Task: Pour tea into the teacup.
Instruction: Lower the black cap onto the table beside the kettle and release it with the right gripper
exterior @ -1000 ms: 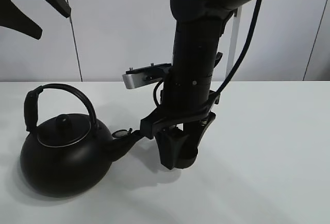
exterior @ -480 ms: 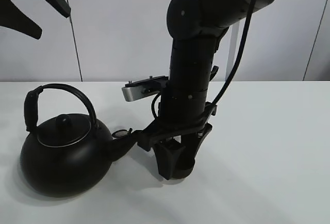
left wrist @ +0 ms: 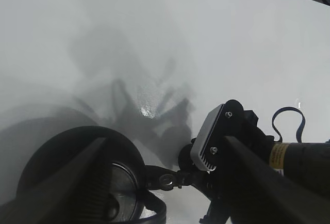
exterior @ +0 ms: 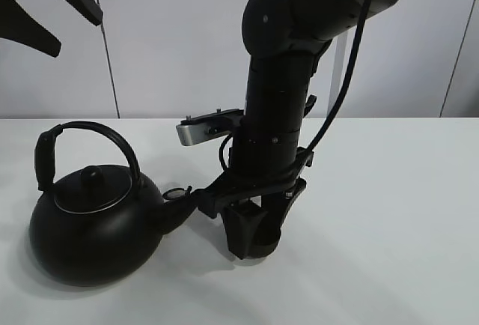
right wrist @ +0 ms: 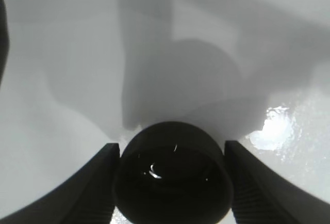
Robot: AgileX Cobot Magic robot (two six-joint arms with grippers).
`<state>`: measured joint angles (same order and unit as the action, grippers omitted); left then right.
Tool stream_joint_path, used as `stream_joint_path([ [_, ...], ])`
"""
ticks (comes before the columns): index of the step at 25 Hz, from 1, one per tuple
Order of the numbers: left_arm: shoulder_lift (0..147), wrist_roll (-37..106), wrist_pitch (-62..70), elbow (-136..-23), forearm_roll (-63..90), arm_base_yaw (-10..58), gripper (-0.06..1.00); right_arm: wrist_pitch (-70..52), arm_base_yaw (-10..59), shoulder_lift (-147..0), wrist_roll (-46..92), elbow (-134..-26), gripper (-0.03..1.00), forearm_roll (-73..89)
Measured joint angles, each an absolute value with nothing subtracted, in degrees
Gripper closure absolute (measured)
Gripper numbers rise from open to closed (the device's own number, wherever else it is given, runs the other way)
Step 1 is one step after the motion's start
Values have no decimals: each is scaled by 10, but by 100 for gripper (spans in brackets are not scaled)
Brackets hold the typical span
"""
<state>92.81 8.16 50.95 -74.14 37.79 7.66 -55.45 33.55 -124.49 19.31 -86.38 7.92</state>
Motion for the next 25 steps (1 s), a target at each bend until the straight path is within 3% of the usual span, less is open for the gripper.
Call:
stream_joint_path([
  [25, 928, 82, 510, -741, 378, 77, 51, -562, 335, -1205, 158, -864, 47, 80],
])
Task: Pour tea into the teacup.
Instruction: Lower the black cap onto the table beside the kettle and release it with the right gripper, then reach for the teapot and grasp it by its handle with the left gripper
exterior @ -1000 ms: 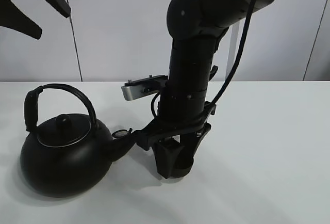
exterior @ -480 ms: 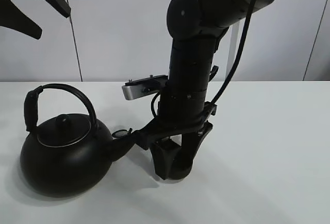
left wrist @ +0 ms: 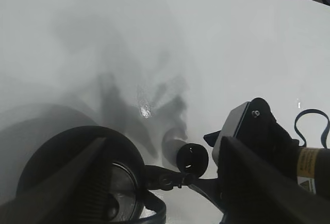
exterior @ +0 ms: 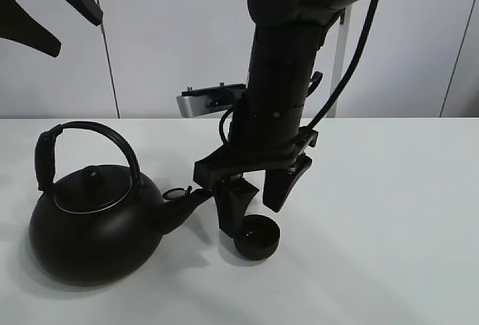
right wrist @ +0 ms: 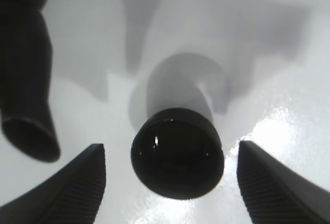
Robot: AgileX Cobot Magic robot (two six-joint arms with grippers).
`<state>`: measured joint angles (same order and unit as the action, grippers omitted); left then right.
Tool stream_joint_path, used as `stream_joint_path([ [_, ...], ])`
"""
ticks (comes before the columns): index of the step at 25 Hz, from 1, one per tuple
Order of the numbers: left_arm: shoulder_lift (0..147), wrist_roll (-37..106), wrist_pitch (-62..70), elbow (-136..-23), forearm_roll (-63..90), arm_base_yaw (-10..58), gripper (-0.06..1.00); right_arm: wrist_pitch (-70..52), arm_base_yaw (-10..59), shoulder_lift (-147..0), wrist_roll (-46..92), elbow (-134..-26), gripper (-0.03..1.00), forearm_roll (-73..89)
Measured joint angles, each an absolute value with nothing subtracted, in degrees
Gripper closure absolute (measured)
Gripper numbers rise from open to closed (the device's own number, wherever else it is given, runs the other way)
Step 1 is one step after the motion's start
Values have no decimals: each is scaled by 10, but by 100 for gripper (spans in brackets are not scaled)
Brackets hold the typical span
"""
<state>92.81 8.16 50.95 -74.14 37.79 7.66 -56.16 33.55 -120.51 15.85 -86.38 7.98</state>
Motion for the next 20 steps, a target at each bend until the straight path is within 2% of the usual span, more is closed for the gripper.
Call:
stream_joint_path([
  [8, 928, 82, 510, -741, 378, 77, 51, -578, 304, -1137, 90, -864, 47, 80],
  [20, 928, 82, 510, -741, 378, 77, 51, -678, 164, -1009, 75, -861, 47, 78],
])
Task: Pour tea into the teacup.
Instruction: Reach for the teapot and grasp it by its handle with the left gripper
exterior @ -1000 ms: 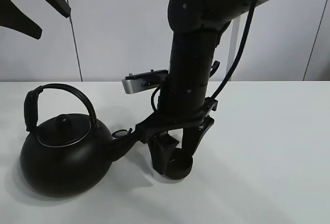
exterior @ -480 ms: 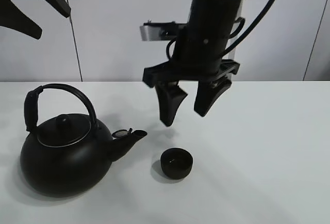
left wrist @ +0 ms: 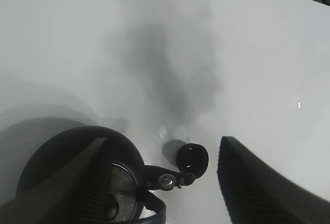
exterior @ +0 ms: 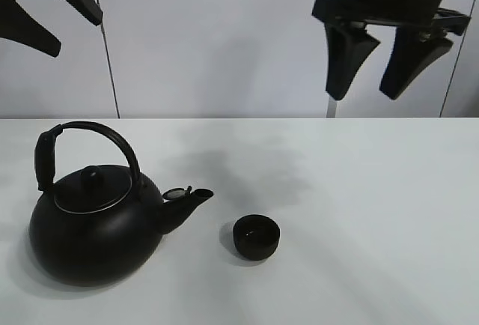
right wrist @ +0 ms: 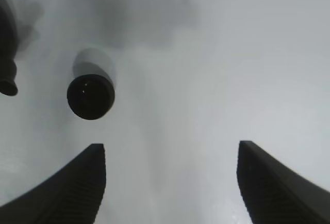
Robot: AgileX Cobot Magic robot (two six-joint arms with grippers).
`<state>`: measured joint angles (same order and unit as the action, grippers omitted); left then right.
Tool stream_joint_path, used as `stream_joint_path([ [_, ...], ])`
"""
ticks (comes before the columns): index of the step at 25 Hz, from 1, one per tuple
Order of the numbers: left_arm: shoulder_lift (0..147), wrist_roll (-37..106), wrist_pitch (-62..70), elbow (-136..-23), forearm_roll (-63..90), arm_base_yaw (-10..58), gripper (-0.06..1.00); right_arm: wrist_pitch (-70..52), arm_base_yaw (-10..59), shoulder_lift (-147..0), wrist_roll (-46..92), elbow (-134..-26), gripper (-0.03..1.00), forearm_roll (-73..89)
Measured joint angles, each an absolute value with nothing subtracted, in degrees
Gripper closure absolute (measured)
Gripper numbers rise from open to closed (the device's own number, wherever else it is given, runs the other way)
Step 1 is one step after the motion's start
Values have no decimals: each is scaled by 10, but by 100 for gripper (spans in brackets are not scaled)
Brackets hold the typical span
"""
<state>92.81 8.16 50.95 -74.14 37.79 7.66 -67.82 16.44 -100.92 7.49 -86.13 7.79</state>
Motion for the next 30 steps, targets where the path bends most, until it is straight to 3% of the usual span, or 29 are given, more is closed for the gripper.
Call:
stream_joint_path([
  [12, 928, 82, 510, -741, 378, 77, 51, -685, 132, -944, 73, -756, 47, 74],
  [30, 928, 82, 510, -741, 378, 77, 51, -677, 132, -936, 70, -750, 47, 92],
])
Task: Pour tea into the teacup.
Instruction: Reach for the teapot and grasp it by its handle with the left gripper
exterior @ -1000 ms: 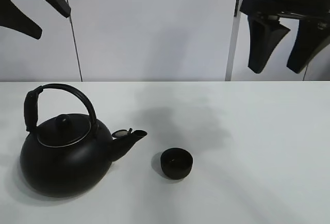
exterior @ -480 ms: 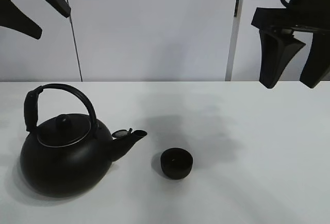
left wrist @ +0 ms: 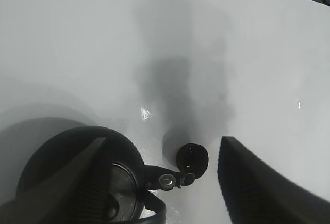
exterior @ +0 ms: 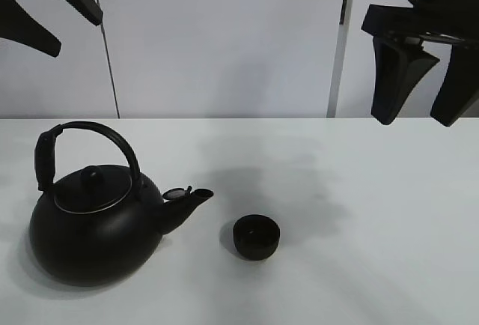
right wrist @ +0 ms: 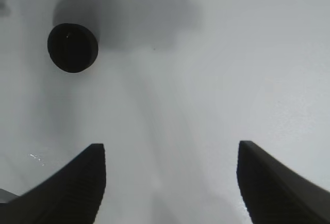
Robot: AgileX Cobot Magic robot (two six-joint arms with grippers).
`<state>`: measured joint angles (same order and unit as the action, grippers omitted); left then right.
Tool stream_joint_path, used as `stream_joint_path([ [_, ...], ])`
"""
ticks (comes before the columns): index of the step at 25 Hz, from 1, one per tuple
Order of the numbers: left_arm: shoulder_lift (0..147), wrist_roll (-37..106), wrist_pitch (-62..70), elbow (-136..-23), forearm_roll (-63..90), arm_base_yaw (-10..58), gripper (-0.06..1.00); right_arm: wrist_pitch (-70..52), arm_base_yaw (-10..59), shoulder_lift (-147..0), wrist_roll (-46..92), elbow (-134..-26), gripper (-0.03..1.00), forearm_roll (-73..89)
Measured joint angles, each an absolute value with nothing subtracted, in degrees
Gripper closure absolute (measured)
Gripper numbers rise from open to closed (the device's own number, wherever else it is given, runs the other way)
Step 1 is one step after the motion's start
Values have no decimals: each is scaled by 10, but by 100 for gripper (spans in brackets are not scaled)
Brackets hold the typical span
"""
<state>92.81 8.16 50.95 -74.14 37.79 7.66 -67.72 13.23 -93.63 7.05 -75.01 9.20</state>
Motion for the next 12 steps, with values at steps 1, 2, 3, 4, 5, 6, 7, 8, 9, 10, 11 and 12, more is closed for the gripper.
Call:
stream_joint_path([
  [1, 928, 82, 510, -741, 378, 77, 51, -677, 132, -936, 70, -750, 47, 95],
  [2, 928, 82, 510, -741, 378, 77, 51, -677, 132, -936, 70, -750, 47, 97],
  [3, 928, 82, 510, -741, 378, 77, 51, -677, 132, -936, 70, -750, 47, 98],
  [4, 928, 82, 510, -741, 378, 77, 51, -677, 132, -936, 70, -750, 47, 99],
  [5, 928, 82, 510, -741, 378, 77, 51, -677, 132, -936, 70, -750, 47, 99],
  [6, 928, 82, 510, -741, 378, 77, 51, -677, 132, -936, 70, -750, 47, 99],
  [7, 928, 81, 510, -741, 378, 77, 51, -676, 132, -936, 70, -750, 47, 99],
  [8, 928, 81, 510, -741, 378, 77, 51, -676, 132, -936, 70, -750, 47, 99],
  [9, 928, 81, 510, -741, 378, 77, 51, -676, 132, -936, 70, -750, 47, 99],
  [10, 928, 81, 510, -741, 378, 77, 51, -676, 132, -936, 70, -750, 47, 99],
  [11, 928, 81, 508, -741, 378, 77, 51, -676, 132, -936, 70, -750, 47, 99],
  [12, 928, 81, 505, -741, 378, 77, 51, -676, 132, -936, 70, -750, 47, 99],
])
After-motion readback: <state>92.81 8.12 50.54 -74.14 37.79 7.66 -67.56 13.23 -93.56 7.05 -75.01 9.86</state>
